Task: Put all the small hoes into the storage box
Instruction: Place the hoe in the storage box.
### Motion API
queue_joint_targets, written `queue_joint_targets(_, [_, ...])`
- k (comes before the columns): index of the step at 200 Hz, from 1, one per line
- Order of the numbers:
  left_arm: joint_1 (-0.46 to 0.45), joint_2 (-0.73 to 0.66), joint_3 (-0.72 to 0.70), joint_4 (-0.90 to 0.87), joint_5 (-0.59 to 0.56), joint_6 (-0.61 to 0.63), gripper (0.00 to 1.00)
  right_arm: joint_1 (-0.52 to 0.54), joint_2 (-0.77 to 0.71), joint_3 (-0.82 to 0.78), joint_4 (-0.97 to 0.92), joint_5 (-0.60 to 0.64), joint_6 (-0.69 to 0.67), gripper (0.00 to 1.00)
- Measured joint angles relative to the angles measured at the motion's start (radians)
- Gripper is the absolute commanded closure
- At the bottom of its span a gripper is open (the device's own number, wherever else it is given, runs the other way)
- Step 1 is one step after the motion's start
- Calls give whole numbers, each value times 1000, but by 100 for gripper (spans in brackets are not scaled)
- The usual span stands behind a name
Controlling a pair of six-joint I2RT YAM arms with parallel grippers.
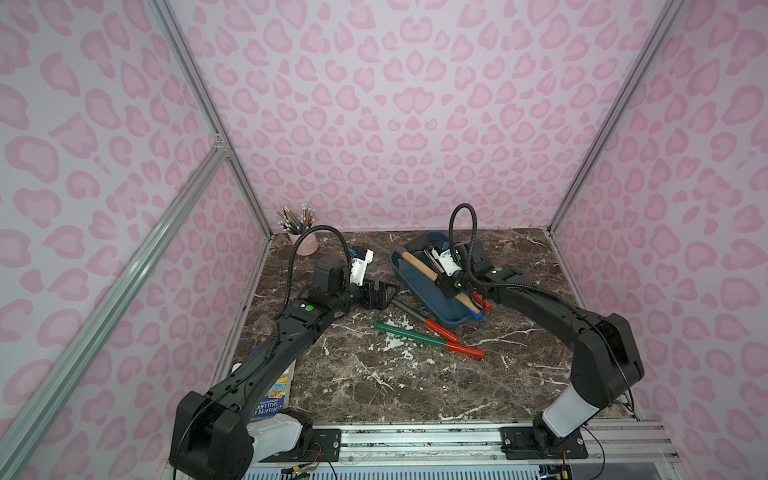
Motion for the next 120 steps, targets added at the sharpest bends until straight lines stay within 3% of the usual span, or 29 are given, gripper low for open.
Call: queue_joint_targets(120, [-2, 0, -9, 0, -8, -1, 0, -13, 91, 40, 49, -47, 0, 100])
